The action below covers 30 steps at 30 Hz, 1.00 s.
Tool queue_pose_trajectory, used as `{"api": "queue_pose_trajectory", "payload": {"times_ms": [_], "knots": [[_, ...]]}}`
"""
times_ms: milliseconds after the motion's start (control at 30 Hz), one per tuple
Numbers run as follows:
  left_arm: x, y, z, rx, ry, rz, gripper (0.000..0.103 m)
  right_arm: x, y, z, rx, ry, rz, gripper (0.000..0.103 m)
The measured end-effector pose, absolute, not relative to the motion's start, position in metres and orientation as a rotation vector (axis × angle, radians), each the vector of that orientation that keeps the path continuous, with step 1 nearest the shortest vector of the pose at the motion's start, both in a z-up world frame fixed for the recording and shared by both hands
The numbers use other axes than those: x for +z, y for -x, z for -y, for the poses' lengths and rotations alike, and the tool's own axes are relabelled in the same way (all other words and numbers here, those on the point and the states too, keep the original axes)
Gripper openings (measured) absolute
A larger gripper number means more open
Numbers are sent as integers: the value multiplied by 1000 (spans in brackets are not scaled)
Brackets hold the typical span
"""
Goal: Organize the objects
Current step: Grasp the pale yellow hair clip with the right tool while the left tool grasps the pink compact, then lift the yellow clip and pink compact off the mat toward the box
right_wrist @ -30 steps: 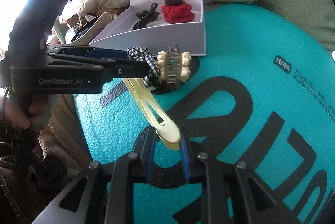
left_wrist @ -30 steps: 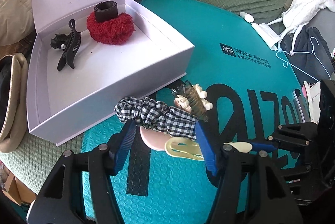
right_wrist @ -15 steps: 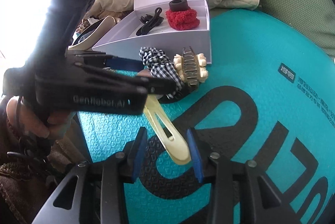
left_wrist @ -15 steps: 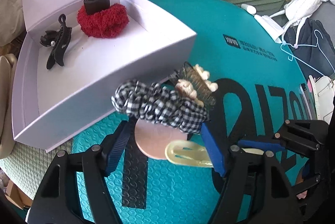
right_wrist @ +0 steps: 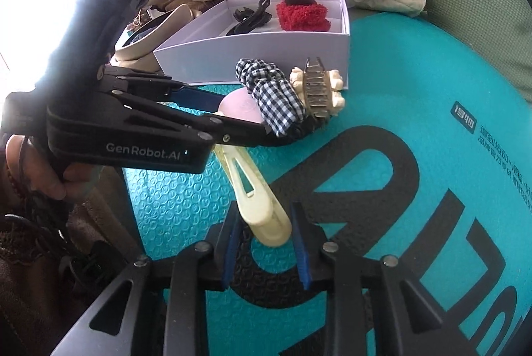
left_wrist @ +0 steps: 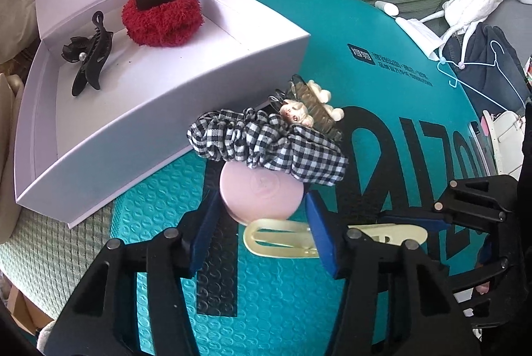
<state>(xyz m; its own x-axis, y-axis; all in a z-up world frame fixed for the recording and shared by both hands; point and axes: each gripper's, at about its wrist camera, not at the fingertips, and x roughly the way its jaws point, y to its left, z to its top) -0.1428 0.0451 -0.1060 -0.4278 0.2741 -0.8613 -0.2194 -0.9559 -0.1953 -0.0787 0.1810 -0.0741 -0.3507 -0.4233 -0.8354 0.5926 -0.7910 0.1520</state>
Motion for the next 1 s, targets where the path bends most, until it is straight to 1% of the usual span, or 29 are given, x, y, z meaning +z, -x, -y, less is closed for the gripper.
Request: {"api": "queue_pose_trajectory", "payload": {"times_ms": [133, 200, 233, 533, 700, 733, 767, 800, 1000], "knots": [[-104, 145, -43, 2429, 1481, 83, 52, -74, 75, -186, -2156, -1265, -248, 28], [-104, 150, -42, 2432, 1497, 108, 59, -73, 75, -189, -2160, -1273, -243, 29], [-104, 152, -42, 2437, 1501, 113, 59, -73, 75, -192, -2161, -1278, -242, 29], [-105, 160, -50, 2464, 1509, 20, 60, -71, 70, -219, -2233, -1329, -250, 28], [-106, 154, -51, 2484, 1492, -12, 60, -71, 74, -238, -2292, -1358, -205, 28], [-106, 152, -54, 2485, 1486, -30, 59, -71, 74, -240, -2296, -1360, -199, 28], [-106, 150, -56, 2486, 1476, -50, 51, -71, 75, -241, -2299, -1361, -195, 28], [-106, 146, -58, 2494, 1470, -72, 49, -71, 74, -241, -2300, -1359, -197, 29], [-102, 124, -61, 2460, 1473, -72, 49, -72, 73, -234, -2285, -1345, -192, 29]]}}
